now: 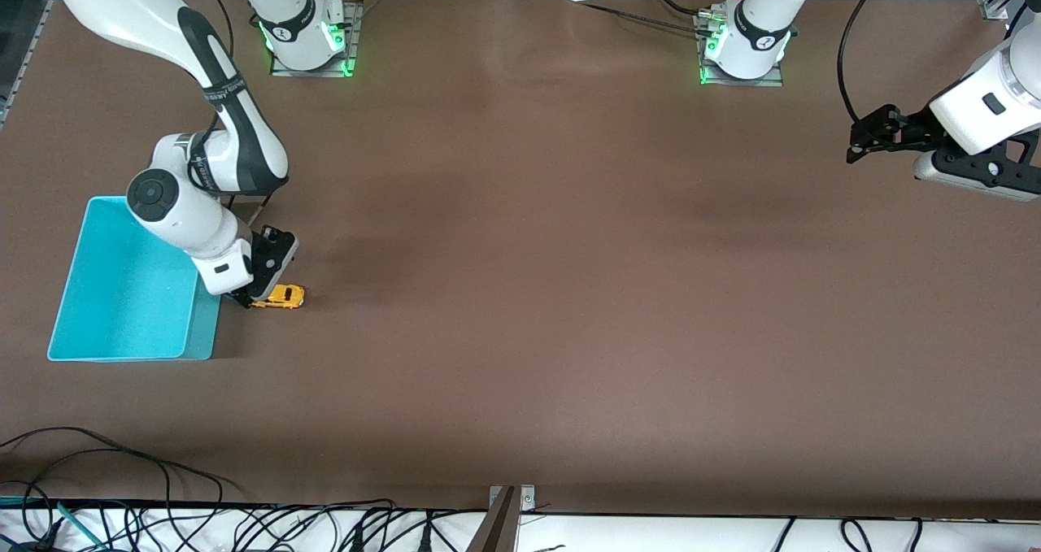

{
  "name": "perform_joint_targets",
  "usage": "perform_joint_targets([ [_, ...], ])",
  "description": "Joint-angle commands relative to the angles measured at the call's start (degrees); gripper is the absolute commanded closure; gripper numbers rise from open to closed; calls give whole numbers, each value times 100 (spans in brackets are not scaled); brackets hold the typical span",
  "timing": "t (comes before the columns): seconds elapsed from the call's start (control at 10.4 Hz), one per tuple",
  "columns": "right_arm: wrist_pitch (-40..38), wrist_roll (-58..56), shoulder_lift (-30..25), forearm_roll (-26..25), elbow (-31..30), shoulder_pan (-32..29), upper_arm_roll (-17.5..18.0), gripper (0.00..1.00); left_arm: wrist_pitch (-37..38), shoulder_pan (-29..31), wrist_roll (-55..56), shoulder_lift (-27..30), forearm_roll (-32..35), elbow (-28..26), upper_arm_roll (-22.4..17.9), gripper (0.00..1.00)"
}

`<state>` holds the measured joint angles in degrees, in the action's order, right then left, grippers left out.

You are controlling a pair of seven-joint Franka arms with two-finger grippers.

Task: Wind up and store yellow beetle car
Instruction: 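Reach the right gripper down over the yellow car beside the bin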

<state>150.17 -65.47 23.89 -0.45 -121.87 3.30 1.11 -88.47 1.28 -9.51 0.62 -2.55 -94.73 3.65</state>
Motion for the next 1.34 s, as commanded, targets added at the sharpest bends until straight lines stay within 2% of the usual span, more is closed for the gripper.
perform_joint_targets([
  [0.0, 398, -369, 71, -78, -179, -197, 65, 0, 111, 39, 63, 0, 61, 69, 39, 0],
  [0.48, 539, -1379, -69, -96, -144, -189, 126, 0, 111, 39, 63, -26, 61, 86, 48, 0],
  [0.77, 1021, -1537, 290, -113, -153, -198, 135, 0, 111, 39, 63, -35, 61, 104, 57, 0],
  [1.15, 1321, -1627, 502, -52, -126, -198, 135, 0, 119, 48, 54, -35, 61, 113, 48, 0],
  [1.25, 1313, -1539, 528, -26, -118, -206, 135, 13, 119, 30, 63, -35, 61, 113, 48, 0],
])
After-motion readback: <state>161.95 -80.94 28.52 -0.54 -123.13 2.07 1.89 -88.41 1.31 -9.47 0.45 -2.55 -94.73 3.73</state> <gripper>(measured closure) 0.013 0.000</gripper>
